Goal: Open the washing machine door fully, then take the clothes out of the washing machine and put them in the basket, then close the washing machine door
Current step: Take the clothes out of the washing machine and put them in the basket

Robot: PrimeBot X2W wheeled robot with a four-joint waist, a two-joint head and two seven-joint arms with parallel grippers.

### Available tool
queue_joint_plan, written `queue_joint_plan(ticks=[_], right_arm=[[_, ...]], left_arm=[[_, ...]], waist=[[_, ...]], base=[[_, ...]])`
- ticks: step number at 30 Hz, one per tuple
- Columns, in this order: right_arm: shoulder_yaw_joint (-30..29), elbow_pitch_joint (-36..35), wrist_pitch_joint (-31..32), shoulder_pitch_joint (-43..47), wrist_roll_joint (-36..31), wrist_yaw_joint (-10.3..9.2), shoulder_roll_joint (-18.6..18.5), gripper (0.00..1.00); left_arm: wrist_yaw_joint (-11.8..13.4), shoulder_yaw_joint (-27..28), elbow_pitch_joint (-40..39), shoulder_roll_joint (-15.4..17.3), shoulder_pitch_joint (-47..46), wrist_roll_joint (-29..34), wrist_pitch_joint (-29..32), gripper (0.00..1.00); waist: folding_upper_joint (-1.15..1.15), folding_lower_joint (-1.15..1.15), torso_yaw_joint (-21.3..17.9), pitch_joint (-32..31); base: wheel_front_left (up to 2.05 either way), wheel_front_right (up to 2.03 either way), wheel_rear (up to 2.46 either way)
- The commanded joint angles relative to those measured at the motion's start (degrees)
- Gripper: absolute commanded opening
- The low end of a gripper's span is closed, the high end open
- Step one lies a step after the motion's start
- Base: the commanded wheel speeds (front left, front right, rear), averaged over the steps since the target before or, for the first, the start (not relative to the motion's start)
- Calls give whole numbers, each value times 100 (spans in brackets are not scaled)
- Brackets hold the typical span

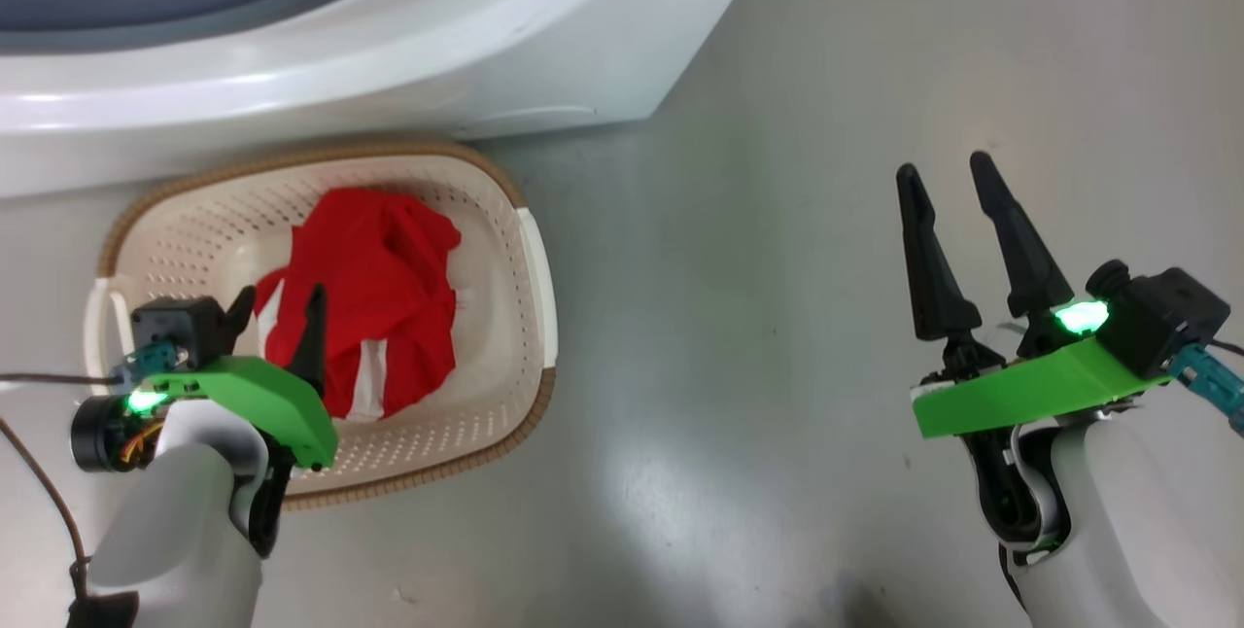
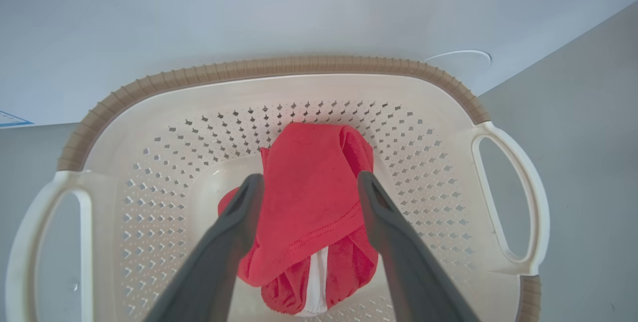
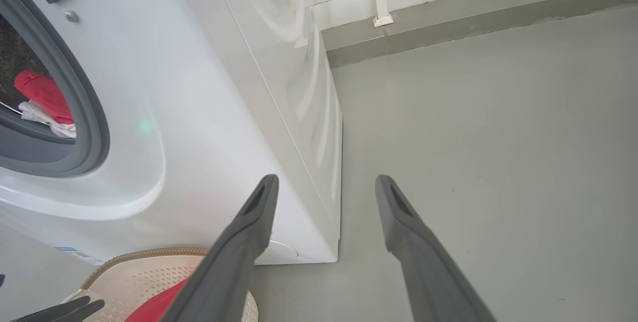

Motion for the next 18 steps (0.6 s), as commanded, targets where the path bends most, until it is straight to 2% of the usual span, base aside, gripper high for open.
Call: queue_joint_plan(ticks=[1,9,18], right_arm=[[104,-82,-36,216,-76,35,-2,100],[93,17,-36,374,-172,35,-2,100],[-58,105,-36,677,-289,35,-2,100]], left_arm=[[-32,229,-233,183,284,-20,-35,100],[-32,665,-810,134,729,78,-35,100],[-32,1301,-1890,-64,1404,468,-35,100]], waist=[[0,0,67,-235],[0,0,165,-753],[0,0,319,-1432]], base=[[0,0,0],[0,0,0],[0,0,0]])
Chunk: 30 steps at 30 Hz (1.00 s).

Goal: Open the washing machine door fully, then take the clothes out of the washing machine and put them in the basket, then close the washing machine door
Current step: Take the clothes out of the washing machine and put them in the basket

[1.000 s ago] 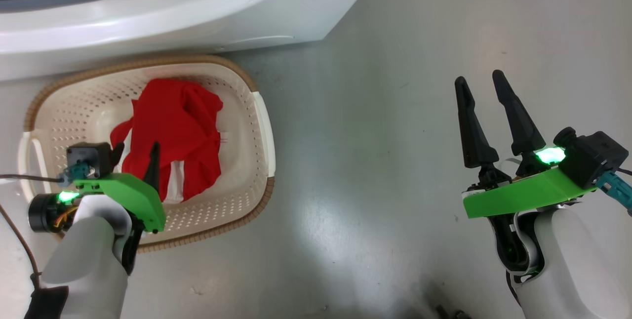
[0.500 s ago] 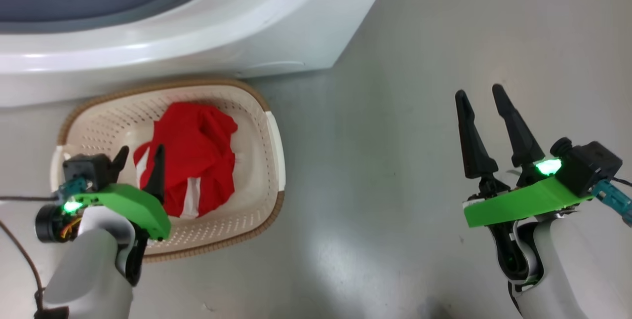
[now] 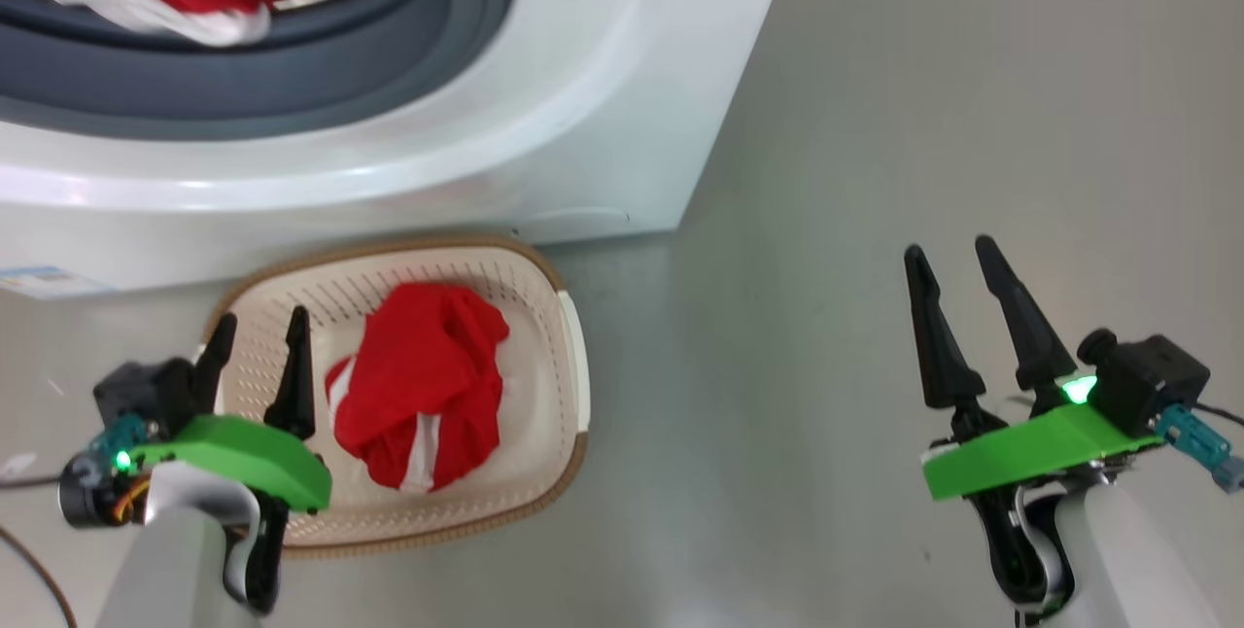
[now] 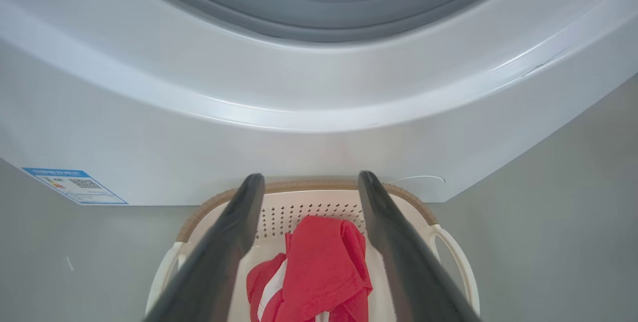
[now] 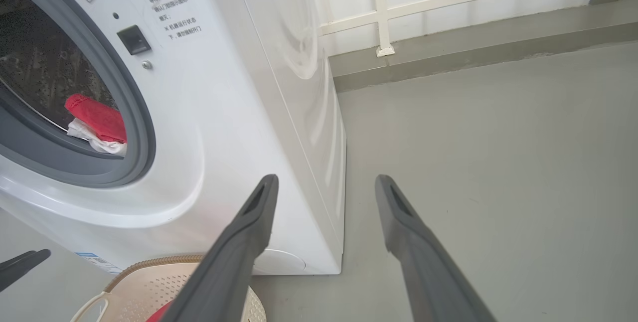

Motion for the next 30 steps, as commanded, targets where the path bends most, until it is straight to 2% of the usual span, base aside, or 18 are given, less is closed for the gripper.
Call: queue_joint_plan(ticks=[1,12,30], right_arm=[[81,-103,-37,148,-66,36,-2,100],[-42,-64,-37,622,-169,36,-2,100],[-127,-159,-37,1087,-141,36,-89,100]], left_arm=[[-32,226,-217,125,227,94,-35,100],[-32,325,-1573,-11,996,503,-35,100],[-32,799,-3186,-259,2333,663,-35,100]], waist=[[0,0,115,-354],[0,0,273,-1066],[0,0,318,-1642]], base=[[0,0,0],[0,0,0],[0,0,0]])
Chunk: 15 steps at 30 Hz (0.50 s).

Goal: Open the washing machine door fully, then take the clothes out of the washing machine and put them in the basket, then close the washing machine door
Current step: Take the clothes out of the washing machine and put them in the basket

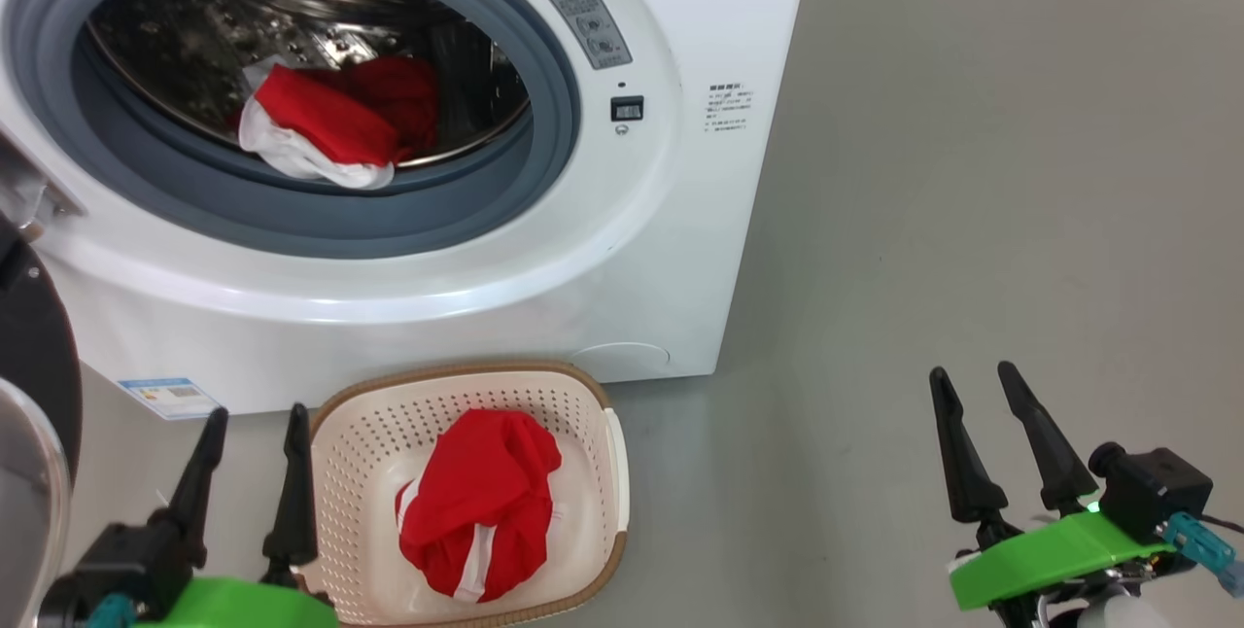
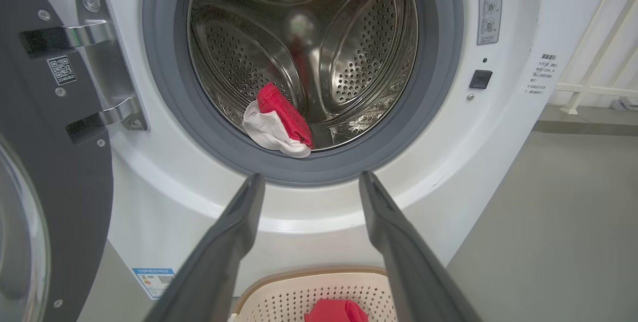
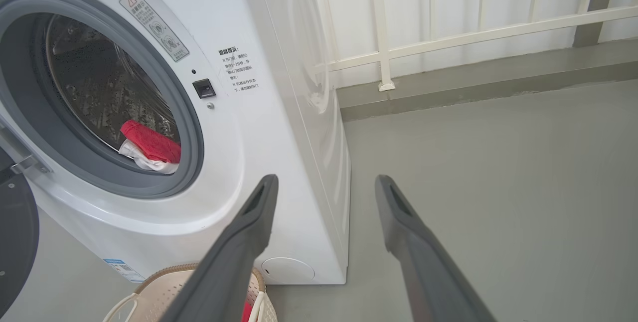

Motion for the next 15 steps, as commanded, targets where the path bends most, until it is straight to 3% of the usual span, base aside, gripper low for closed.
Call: queue_joint_plan(ticks=[1,15], right_arm=[[109,-174,-37,36,-9,35,-68,100],[-36,-351,-37,440,11,35,-102,100]], left_arm=[[-32,211,-239,47,69,10,-35,100],[-32,325,-944,-75,792,0,-35,100]], waist=[[0,0,21,-51],[0,0,81,-224]], base=[[0,0,0],[0,0,0]])
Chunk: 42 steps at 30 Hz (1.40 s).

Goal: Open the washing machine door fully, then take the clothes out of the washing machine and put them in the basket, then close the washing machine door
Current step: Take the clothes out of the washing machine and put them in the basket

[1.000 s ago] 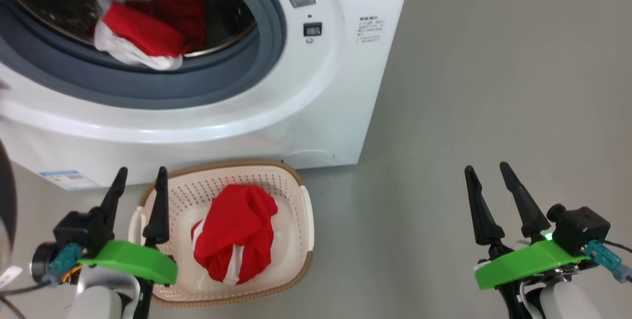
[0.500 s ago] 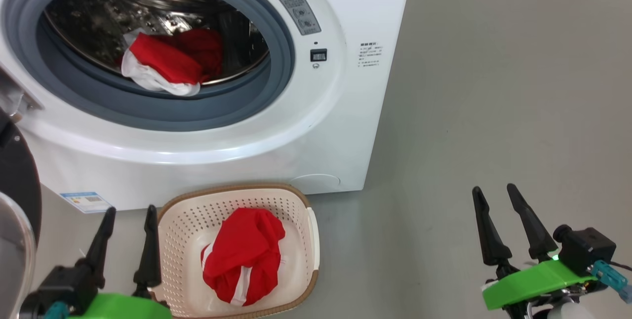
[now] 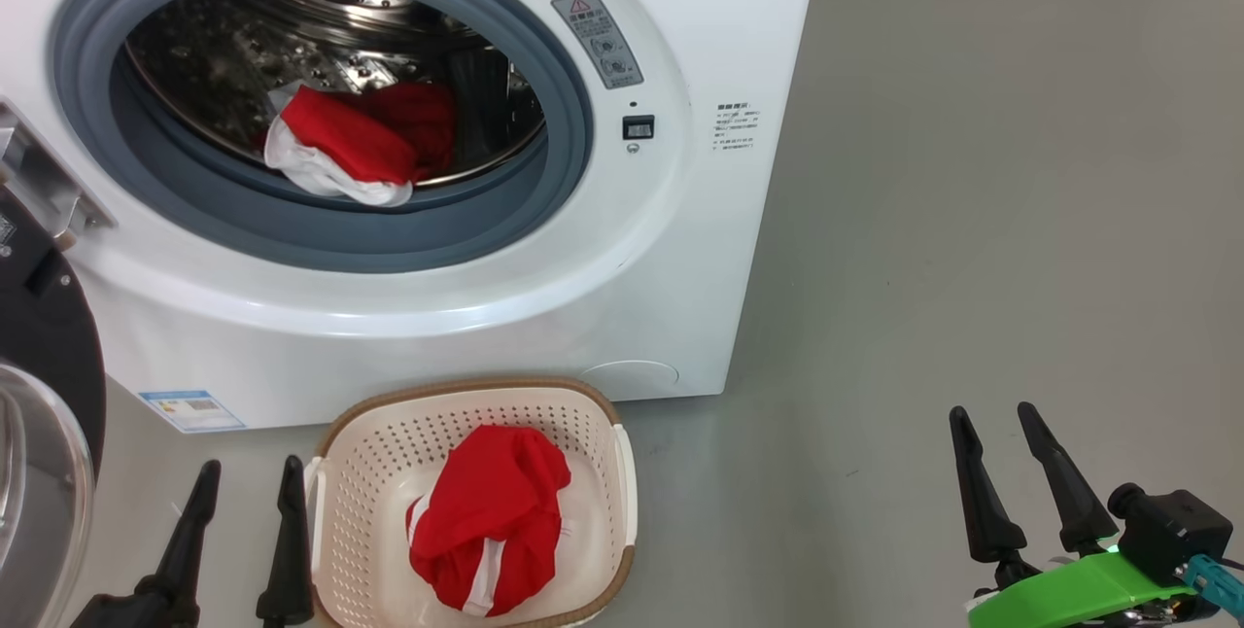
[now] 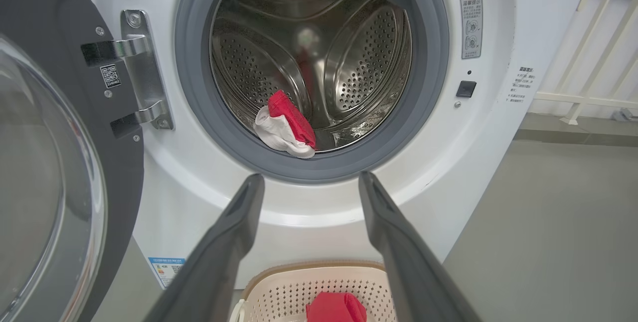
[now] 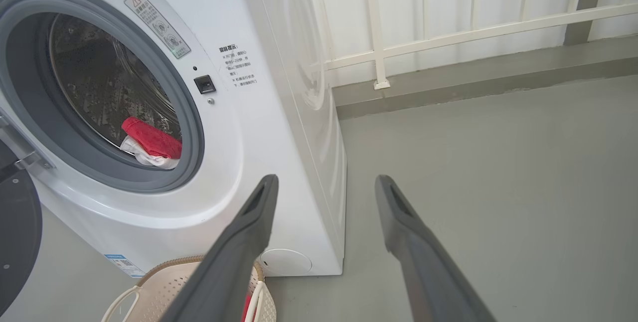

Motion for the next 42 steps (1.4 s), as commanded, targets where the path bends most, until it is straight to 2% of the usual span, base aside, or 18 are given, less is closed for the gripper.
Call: queue_joint_plan(ticks=[1,15,23,29,32,33,42], right_arm=[[104,-160,-37,-33,8,36,-79,100],[161,-147,-37,-95,1,36,-55,100],[224,-165,-37,-232,1,36,-22,100],[295,-181,-37,-436,5,36,13,100],[340,-194,-37,-597,9,36,29,100],[340,-194,-37,-597,9,36,29,100],[425,-245,-37,-901,224,36,41,100]], left_arm=[[-32,201,-183,31,-44,3,-35,100],[-32,173,-183,16,-88,-37,-35,100],[-32,-39,167,43,-647,177,-35,100],[-32,-144,948,232,-1539,325,-35,100],[-5,-168,1576,371,-2314,429,-35,100],[-5,-168,1576,371,-2314,429,-35,100],[41,-111,3179,649,-4021,337,17,100]], waist=[[0,0,6,7],[0,0,-27,62],[0,0,-21,336],[0,0,-89,695],[0,0,-181,959],[0,0,-181,959],[0,0,-462,1467]], base=[[0,0,0],[0,0,0],[0,0,0],[0,0,0],[0,0,0],[0,0,0],[0,0,0]])
